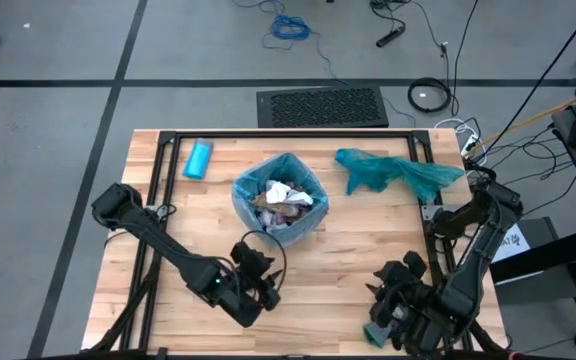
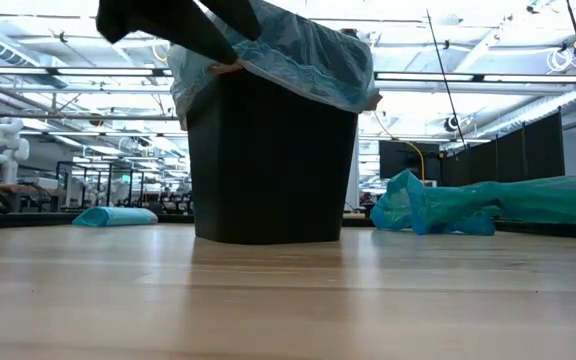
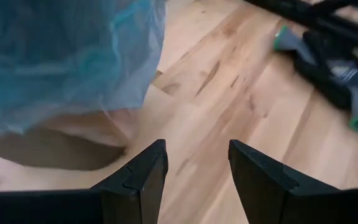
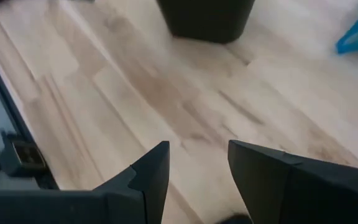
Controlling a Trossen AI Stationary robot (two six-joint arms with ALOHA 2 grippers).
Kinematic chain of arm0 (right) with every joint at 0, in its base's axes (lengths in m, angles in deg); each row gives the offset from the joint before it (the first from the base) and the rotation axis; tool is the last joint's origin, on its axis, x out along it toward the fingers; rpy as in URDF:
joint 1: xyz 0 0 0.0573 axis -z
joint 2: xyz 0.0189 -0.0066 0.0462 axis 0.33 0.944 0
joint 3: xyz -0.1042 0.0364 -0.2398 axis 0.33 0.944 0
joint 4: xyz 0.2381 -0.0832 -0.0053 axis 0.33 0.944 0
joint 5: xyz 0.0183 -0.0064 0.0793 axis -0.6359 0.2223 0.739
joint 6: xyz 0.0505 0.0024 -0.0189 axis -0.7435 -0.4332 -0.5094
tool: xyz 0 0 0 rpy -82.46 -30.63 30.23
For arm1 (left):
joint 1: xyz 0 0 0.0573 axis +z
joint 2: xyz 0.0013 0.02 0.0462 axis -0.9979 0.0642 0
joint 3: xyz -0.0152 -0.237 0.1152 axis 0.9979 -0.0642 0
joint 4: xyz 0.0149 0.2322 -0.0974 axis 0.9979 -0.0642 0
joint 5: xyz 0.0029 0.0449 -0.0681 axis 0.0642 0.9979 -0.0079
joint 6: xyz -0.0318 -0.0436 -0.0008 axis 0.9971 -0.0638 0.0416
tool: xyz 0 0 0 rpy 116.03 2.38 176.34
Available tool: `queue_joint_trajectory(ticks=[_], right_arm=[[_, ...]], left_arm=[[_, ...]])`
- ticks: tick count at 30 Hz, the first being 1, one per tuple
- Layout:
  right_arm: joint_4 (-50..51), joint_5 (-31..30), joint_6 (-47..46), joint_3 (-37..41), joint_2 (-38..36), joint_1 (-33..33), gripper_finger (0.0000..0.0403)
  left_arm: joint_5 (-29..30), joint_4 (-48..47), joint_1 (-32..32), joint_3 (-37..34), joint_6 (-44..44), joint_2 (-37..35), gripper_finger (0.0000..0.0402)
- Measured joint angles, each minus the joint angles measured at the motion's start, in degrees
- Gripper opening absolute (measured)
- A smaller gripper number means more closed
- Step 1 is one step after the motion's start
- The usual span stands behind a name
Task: Place trash/remove bag and relplace
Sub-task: Remove the blue trash bag from the trash bin
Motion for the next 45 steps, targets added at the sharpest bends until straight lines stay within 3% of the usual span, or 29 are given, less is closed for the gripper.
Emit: queue_joint_trajectory(ticks=[9, 19, 45], right_arm=[[-0.1, 1.8, 0.5, 1.7, 0.0, -1.7, 0.0154], [-1.5, 1.4, -1.4, 3.8, 0.0, -1.7, 0.0154], [-4.2, 1.3, -4.6, 4.2, 0.0, -1.5, 0.0154]], left_arm=[[-0.7, -9.5, -1.3, 4.0, -11.6, 1.4, 0.0175], [-3.2, -12.8, -2.1, 4.6, -11.7, 1.5, 0.0175], [4.5, -18.3, 1.8, 4.7, -9.5, 1.5, 0.0175]])
